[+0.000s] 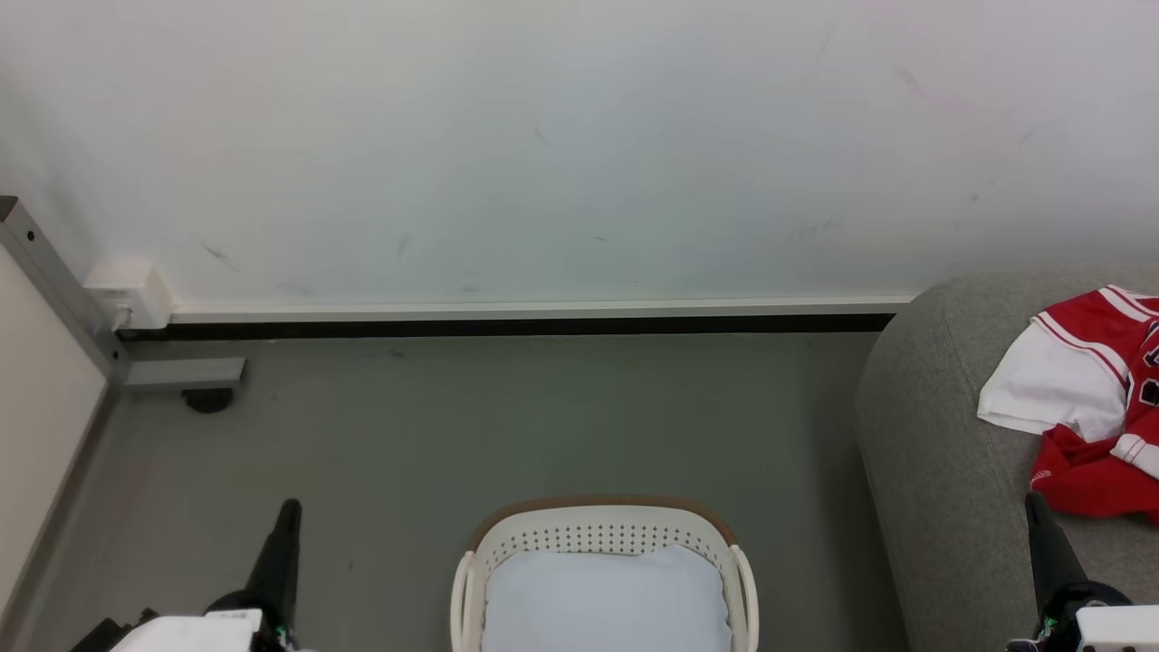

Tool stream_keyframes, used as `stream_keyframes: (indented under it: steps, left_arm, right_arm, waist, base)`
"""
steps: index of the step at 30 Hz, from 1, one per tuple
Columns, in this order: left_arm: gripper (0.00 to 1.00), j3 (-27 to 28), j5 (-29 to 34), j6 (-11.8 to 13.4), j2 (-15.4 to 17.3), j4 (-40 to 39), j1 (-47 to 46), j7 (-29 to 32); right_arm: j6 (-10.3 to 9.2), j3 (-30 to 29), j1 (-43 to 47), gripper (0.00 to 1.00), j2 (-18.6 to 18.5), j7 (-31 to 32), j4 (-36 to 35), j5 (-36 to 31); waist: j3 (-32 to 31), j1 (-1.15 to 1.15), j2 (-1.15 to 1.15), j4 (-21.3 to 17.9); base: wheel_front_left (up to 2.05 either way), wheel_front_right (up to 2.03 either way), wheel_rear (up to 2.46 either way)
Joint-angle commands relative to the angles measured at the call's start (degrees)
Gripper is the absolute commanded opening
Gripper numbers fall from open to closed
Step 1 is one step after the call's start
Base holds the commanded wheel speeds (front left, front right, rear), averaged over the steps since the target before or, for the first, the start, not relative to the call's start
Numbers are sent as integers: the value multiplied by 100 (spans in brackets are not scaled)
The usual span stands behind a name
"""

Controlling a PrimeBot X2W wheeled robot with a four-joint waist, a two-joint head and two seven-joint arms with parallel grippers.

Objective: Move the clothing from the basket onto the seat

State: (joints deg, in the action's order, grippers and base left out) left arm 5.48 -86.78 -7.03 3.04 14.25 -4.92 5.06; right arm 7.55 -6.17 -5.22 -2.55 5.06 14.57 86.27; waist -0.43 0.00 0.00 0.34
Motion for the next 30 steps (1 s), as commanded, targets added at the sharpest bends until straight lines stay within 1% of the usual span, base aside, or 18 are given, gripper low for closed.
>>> stream_keyframes:
  steps: [1,14,30]
  left_arm:
    - [0,42,-119,-24,6,-23,-96,37]
    - [0,130,-611,-69,-15,-25,-166,172]
    - [0,126,-595,-63,-14,-25,-162,171]
  right_arm:
    - [-10,-27,-81,0,-48,37,-44,141]
    - [-12,-50,-141,0,-53,170,-72,647]
    - [-12,-47,-137,0,-51,167,-66,620]
  waist:
    - [7,0,0,-4]
    - [60,0,0,-33]
    - [60,0,0,-34]
  base:
    - [0,0,0]
    - [0,0,0]
    - [0,0,0]
